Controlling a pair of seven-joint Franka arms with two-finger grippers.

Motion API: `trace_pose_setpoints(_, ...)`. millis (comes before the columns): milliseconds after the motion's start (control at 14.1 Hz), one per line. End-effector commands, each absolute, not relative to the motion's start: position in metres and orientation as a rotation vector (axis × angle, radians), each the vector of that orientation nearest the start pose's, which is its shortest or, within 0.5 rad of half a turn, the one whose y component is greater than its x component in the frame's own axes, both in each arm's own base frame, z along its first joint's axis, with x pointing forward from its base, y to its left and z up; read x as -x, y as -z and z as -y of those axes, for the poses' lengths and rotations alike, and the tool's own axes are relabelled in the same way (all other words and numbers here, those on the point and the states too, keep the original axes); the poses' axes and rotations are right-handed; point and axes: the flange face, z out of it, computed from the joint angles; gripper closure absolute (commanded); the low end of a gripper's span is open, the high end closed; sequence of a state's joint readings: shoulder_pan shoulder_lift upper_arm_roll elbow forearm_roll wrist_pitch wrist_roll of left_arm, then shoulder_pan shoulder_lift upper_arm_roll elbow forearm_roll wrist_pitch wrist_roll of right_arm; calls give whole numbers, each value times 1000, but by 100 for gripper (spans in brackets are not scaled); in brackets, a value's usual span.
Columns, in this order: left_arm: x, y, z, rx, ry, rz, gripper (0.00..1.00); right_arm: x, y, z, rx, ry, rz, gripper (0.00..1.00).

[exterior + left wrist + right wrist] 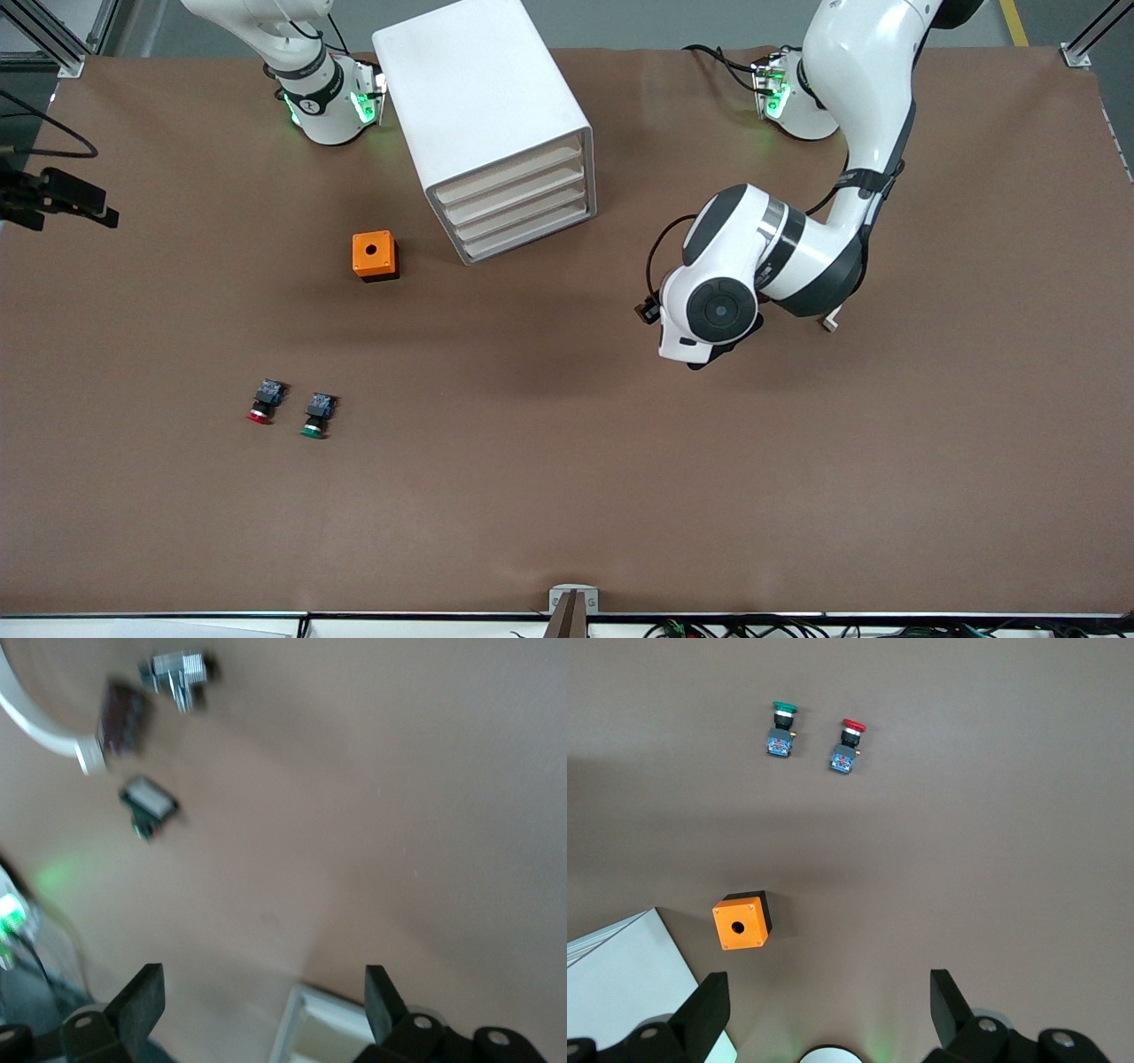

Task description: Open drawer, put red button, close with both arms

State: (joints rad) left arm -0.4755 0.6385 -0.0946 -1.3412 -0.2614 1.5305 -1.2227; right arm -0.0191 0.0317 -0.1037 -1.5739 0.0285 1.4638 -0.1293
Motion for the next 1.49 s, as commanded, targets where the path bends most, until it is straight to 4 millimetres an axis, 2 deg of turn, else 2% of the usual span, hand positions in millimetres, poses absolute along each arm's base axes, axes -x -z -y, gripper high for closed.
trace_pose_setpoints(0, -556, -330, 390, 2532, -963, 1258, 1, -581, -544, 74, 3068, -332, 4, 0)
trace_pose_setpoints(71, -553, -330, 395, 2455, -1008, 1349, 1, -589, -529, 79, 3081, -349, 1, 0)
trace_pose_setpoints(213, -548, -321, 404, 2326, -1062, 1469, 1, -600, -515, 85, 3092, -284, -13, 0)
trace_pose_setpoints(354, -545, -311, 416, 2134, -1130, 1621, 1, -608, -484, 90, 3078, -288, -50, 0)
trace_pose_setpoints(496, -538, -304, 423, 1963, -1227, 1680, 1, -612, -455, 95, 3079, -230, -88, 0)
trace_pose_setpoints(638, -531, -299, 434, 1813, -1295, 1724, 1, -608, -421, 100, 3081, -185, -205, 0)
trace_pose_setpoints(851, -528, -289, 443, 1670, -1427, 1740, 1, -603, -374, 89, 3073, -97, -469, 1)
trace_pose_setpoints(922, -527, -285, 446, 1625, -1459, 1744, 1, -604, -357, 79, 3071, -65, -523, 1)
trace_pose_setpoints(1063, -523, -264, 450, 1476, -1473, 1766, 1, -609, -331, 75, 3071, -51, -554, 1)
trace_pose_setpoints(1205, -519, -240, 453, 1350, -1483, 1775, 10, -618, -307, 69, 3078, 11, -551, 1)
trace_pose_setpoints(1276, -518, -232, 454, 1316, -1511, 1768, 22, -623, -296, 63, 3077, 33, -568, 1)
trace_pose_setpoints(1418, -515, -221, 458, 1272, -1549, 1754, 36, -631, -270, 60, 3079, 106, -574, 1)
